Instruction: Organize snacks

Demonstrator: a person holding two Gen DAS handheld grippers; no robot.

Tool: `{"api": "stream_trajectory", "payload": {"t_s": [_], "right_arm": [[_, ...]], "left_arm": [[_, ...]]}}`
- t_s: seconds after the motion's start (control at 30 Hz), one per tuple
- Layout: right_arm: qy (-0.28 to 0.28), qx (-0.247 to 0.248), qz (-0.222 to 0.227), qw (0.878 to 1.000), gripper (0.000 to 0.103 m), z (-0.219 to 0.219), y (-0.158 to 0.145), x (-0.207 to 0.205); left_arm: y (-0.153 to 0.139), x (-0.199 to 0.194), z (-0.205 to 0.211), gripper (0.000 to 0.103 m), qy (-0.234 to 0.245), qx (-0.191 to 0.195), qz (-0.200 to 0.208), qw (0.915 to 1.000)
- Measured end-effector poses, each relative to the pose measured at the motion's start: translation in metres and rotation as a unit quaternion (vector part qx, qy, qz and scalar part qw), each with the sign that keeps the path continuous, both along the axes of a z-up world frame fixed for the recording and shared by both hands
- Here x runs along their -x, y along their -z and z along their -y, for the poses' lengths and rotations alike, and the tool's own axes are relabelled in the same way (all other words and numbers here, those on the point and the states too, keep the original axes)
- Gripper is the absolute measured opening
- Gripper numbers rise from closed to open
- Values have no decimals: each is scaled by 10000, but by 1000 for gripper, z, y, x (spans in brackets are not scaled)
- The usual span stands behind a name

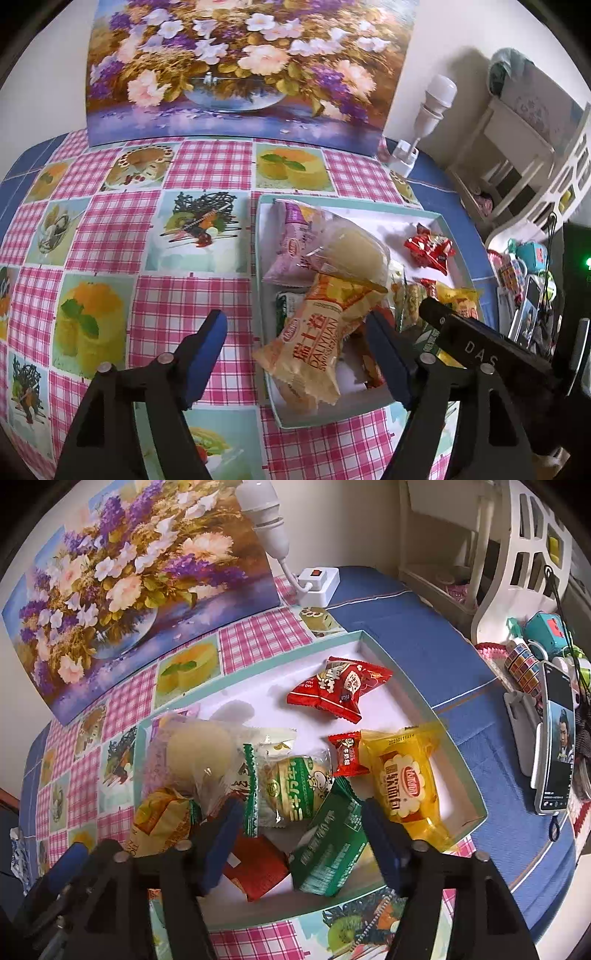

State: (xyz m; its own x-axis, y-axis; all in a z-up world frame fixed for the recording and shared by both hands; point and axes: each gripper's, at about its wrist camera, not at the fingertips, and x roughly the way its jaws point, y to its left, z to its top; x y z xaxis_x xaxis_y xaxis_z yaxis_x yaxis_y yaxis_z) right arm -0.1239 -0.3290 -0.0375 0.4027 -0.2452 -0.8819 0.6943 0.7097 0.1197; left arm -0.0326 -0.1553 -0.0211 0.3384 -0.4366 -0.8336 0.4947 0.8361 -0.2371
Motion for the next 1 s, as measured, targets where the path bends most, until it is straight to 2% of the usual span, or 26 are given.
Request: {"api": "stream_trajectory", "payload": {"t_s": [0.17, 0.2, 0.23, 0.27, 0.3, 0.47, 0.77, 1.0], "right_arm": [[-44, 25, -21, 10000, 82, -1, 0, -1], [-57, 30, -29, 10000, 88, -2, 1, -2], [-72, 34, -33, 10000, 92, -2, 1, -2], [-98, 36, -28, 9999, 93, -2, 1, -2], [-116, 39, -21, 9999, 96, -2, 1, -3], [-198, 90, 3, 9998, 103, -6, 1, -4], [-348, 272, 61, 9990, 103, -20, -2, -5], [-431, 322, 135, 9985, 103, -34, -10, -2]], "left_arm": [[1, -11, -13, 83, -368, -202, 95, 9991], [2, -12, -15, 85, -421, -258, 114, 9987], [3, -15, -18, 88, -503, -363, 143, 9980], [5, -17, -21, 97, -588, -466, 166, 9970], [6, -19, -23, 99, -648, -514, 181, 9964], [9, -26, -38, 100, -909, -760, 300, 9925], [6, -26, -52, 100, -1076, -1197, 533, 9855], [-8, -23, -69, 100, -1173, -1334, 864, 9803]]}}
